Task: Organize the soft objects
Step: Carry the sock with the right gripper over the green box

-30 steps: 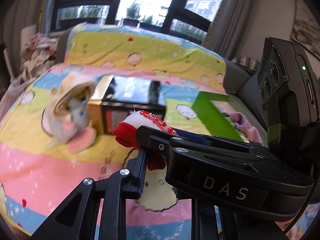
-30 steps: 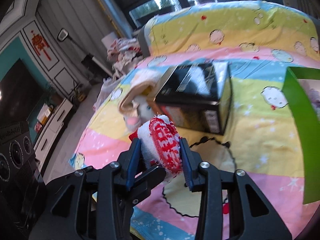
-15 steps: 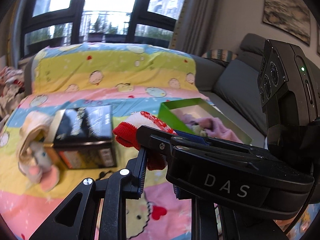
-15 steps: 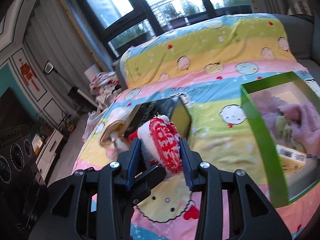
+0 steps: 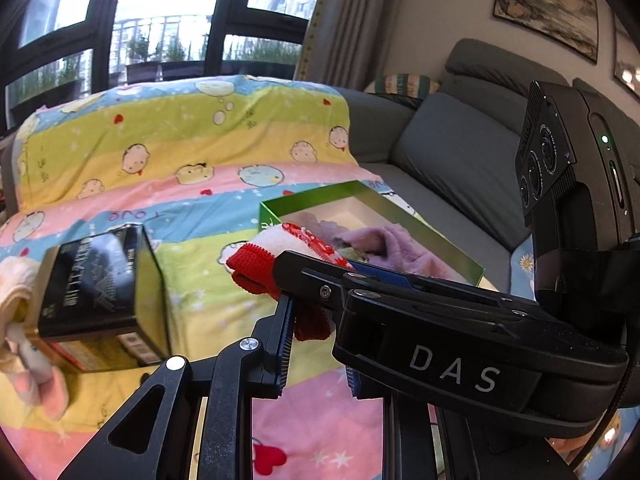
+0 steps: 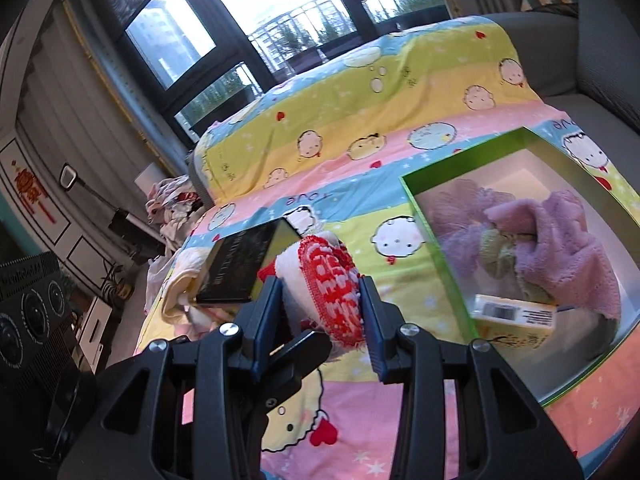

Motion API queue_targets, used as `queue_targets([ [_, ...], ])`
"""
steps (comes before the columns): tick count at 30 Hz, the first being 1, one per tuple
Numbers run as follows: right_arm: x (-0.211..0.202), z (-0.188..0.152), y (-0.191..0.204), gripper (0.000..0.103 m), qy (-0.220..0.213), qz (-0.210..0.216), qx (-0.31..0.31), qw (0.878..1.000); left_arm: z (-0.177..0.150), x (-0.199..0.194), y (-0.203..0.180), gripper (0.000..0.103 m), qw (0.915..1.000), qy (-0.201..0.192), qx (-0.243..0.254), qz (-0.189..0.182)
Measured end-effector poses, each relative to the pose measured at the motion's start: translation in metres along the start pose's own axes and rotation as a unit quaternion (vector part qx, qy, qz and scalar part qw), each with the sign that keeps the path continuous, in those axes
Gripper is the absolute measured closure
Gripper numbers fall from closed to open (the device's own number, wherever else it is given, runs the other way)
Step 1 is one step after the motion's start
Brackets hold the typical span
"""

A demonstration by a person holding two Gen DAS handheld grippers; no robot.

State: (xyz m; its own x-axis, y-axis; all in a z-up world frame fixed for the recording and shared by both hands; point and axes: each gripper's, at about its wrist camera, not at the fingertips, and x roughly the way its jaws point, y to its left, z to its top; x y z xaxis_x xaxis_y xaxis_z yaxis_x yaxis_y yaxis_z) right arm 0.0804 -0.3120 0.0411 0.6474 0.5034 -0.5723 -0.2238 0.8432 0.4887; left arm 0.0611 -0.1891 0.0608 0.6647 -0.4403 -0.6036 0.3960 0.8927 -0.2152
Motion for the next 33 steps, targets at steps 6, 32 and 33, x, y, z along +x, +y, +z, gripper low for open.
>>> queue_targets([
  [6, -0.002, 0.010, -0.015, 0.064, -0.002, -0.011, 0.017, 1.000, 0.012, 0.014, -0.009, 0.081, 0.9998, 0.009, 0.009, -0.012],
  [32, 0.009, 0.099, -0.121, 0.064, -0.024, -0.101, 0.085, 0.991, 0.096, 0.141, -0.051, 0.081, 0.9935, 0.050, 0.056, -0.086],
  [33, 0.013, 0.098, -0.127, 0.064, -0.018, -0.107, 0.093, 0.990, 0.095, 0.149, -0.052, 0.081, 0.9930, 0.057, 0.055, -0.087],
])
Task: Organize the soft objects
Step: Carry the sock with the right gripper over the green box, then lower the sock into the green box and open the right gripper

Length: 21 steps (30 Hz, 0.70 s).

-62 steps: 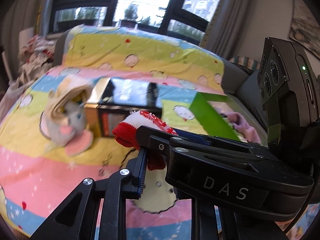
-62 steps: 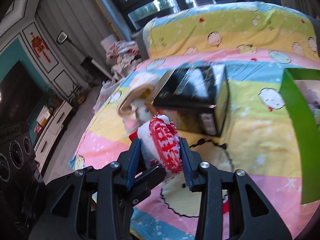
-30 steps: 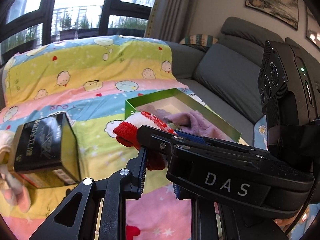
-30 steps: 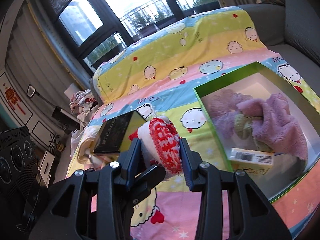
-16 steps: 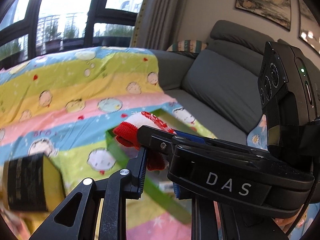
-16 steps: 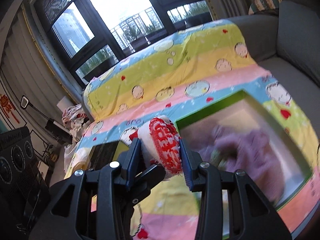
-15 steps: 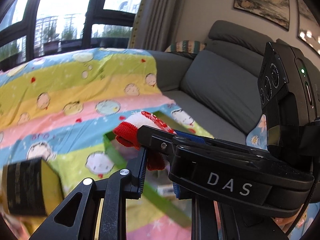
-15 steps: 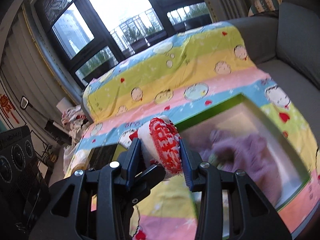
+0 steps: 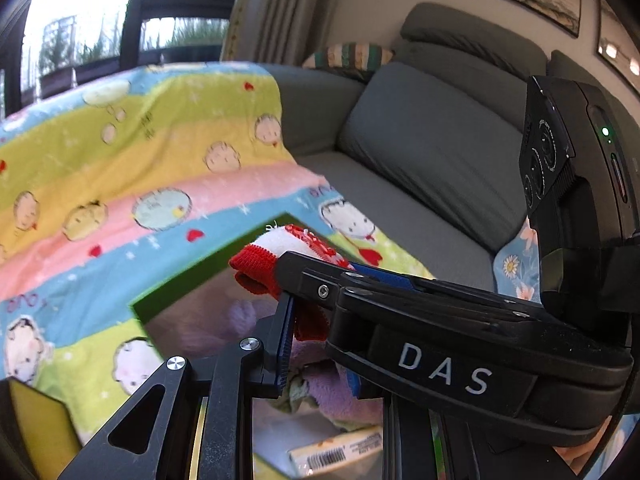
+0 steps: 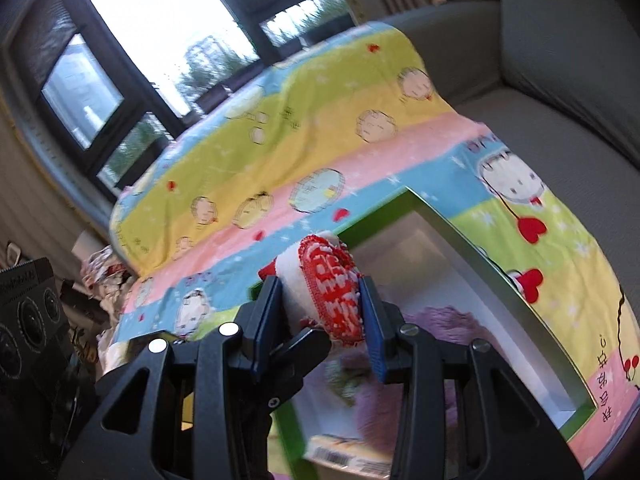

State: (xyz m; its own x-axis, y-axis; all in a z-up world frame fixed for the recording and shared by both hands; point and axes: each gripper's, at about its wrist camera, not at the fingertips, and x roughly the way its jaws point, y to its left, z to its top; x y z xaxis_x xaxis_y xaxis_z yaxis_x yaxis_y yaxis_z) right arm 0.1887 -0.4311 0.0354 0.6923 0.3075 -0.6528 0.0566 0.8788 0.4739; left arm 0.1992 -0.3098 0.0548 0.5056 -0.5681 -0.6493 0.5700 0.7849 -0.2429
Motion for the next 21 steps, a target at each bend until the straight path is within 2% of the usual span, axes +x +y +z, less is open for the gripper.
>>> queue_targets([
  [5, 0.021, -0.003, -0.016, 0.064, 0.028, -0.029, 0.019, 0.999, -0.004, 0.031, 0.002, 0.081, 0.9994, 0.033, -0.011, -0.006],
  [21, 0.056, -0.012, -0.046, 0.064, 0.089, -0.050, 0.069, 0.992, -0.019, 0.070, 0.002, 0.081, 0.9939, 0.106, -0.029, 0.007],
])
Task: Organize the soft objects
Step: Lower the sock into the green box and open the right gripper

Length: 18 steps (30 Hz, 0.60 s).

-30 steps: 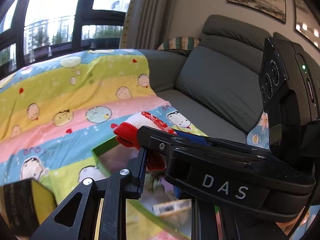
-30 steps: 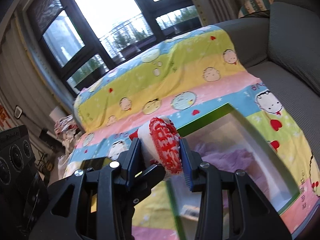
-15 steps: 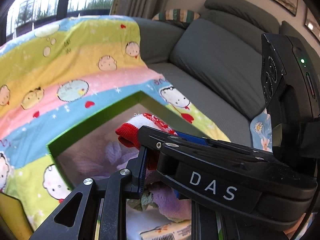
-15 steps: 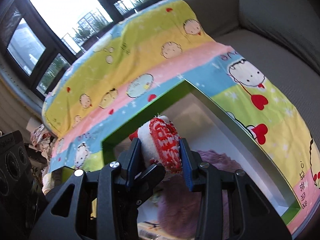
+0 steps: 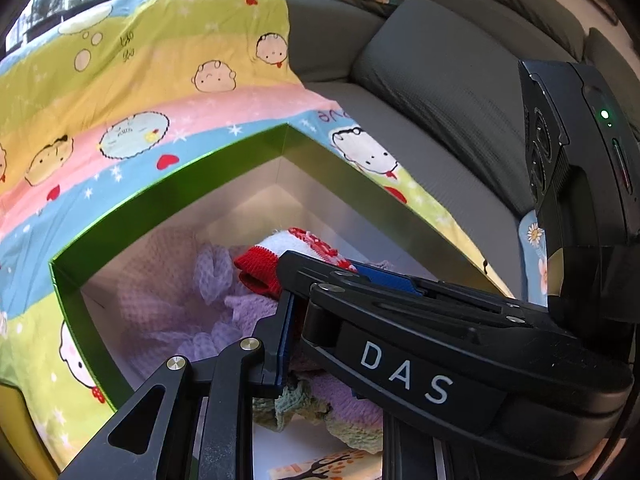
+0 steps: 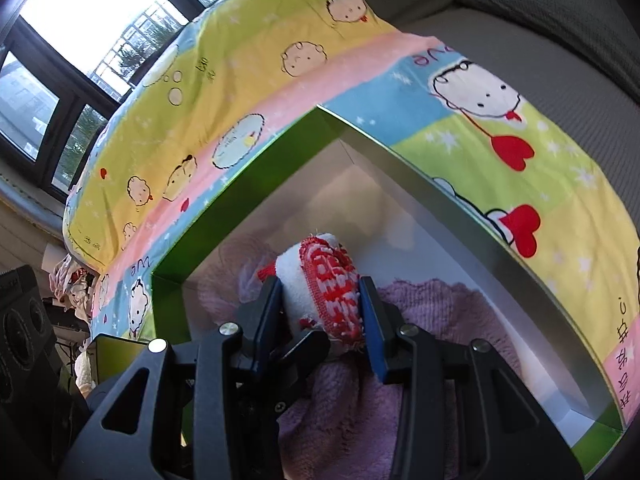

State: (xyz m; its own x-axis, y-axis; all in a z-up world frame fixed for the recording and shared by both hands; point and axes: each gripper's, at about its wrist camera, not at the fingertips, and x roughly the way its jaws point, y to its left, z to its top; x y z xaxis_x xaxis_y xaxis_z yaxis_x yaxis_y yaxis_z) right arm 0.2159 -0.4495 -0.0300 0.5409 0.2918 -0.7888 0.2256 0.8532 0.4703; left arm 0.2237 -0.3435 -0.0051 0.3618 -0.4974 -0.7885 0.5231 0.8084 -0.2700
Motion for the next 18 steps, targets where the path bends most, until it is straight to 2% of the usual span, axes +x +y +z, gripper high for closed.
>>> queue_targets([
  [6, 0.011, -0.002, -0.007, 0.064, 0.026, 0.001, 0.018, 1.000, -0.003, 0.010, 0.003, 0.081, 0.9997, 0.024, -0.004, 0.004],
  [14, 0.008, -0.004, -0.005, 0.059, 0.031, 0.004, 0.027, 0.999, -0.003, 0.005, 0.002, 0.081, 0.9997, 0.023, -0.005, 0.008],
  [15, 0.006, -0.005, -0.004, 0.057, 0.029, 0.005, 0.030, 0.999, -0.004, 0.002, 0.001, 0.081, 0.9998, 0.019, -0.003, 0.011],
  [16, 0.001, -0.007, -0.003, 0.049, 0.025, 0.005, 0.032, 0.999, -0.004, -0.004, -0.001, 0.081, 0.9998, 0.013, 0.000, 0.014],
  [17, -0.002, -0.008, -0.001, 0.037, 0.022, 0.005, 0.030, 0.999, -0.005, -0.009, -0.002, 0.081, 0.9998, 0.009, 0.003, 0.015],
  [18, -0.005, -0.009, 0.002, 0.033, 0.018, 0.006, 0.026, 0.999, -0.006, -0.014, -0.004, 0.081, 0.9998, 0.005, 0.006, 0.016],
])
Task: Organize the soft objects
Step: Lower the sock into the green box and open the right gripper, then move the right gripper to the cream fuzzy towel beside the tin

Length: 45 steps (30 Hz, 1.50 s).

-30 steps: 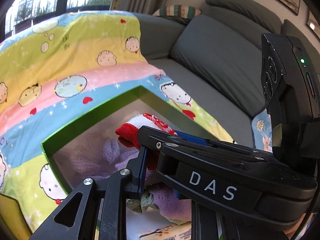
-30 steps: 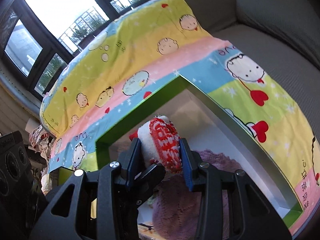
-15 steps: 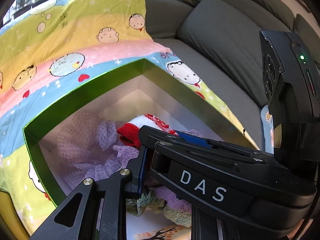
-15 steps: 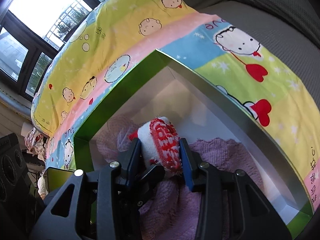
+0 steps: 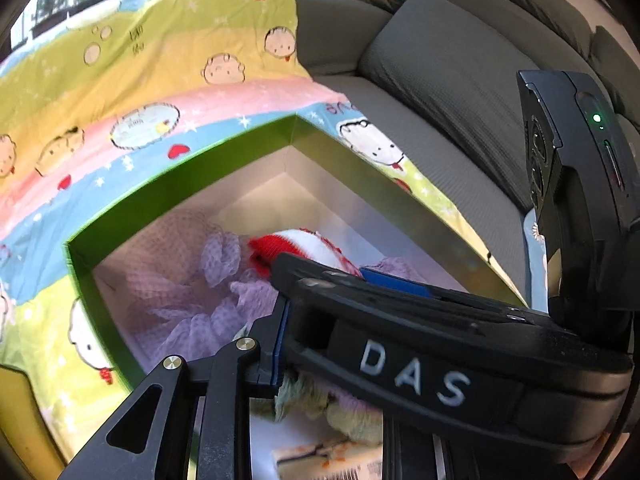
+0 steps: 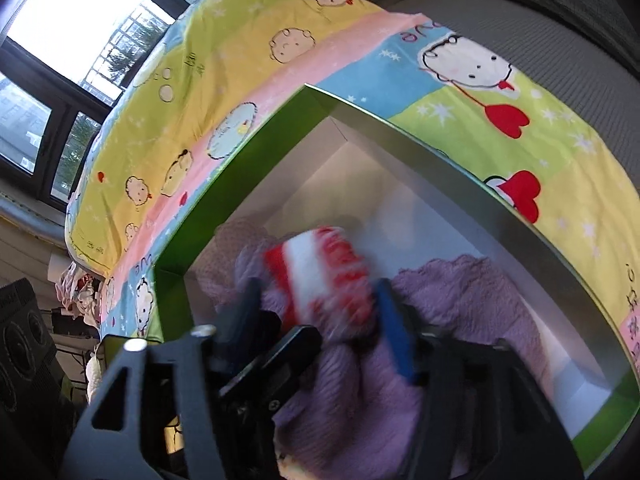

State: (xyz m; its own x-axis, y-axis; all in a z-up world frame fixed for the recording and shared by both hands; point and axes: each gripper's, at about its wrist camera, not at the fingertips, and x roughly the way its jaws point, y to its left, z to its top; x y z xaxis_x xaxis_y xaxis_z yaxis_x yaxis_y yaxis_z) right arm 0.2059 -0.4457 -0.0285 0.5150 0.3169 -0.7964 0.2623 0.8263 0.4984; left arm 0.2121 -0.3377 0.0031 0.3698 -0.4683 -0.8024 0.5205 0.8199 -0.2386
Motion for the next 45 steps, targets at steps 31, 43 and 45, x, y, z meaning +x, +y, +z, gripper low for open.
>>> queue_targets([
  [31, -0.104, -0.137, 0.115, 0.001, -0.141, 0.039, -0.189, 0.971, -0.220, -0.274, 0.158, 0.030, 0.9306, -0.153, -0.263, 0.203],
  [43, -0.051, -0.211, 0.190, 0.008, -0.055, 0.094, -0.255, 0.961, -0.314, -0.287, 0.230, 0.030, 0.8728, -0.144, -0.398, 0.243],
  [45, -0.036, -0.222, 0.206, 0.020, -0.028, 0.106, -0.260, 0.959, -0.317, -0.292, 0.231, 0.030, 0.8674, -0.148, -0.400, 0.256],
])
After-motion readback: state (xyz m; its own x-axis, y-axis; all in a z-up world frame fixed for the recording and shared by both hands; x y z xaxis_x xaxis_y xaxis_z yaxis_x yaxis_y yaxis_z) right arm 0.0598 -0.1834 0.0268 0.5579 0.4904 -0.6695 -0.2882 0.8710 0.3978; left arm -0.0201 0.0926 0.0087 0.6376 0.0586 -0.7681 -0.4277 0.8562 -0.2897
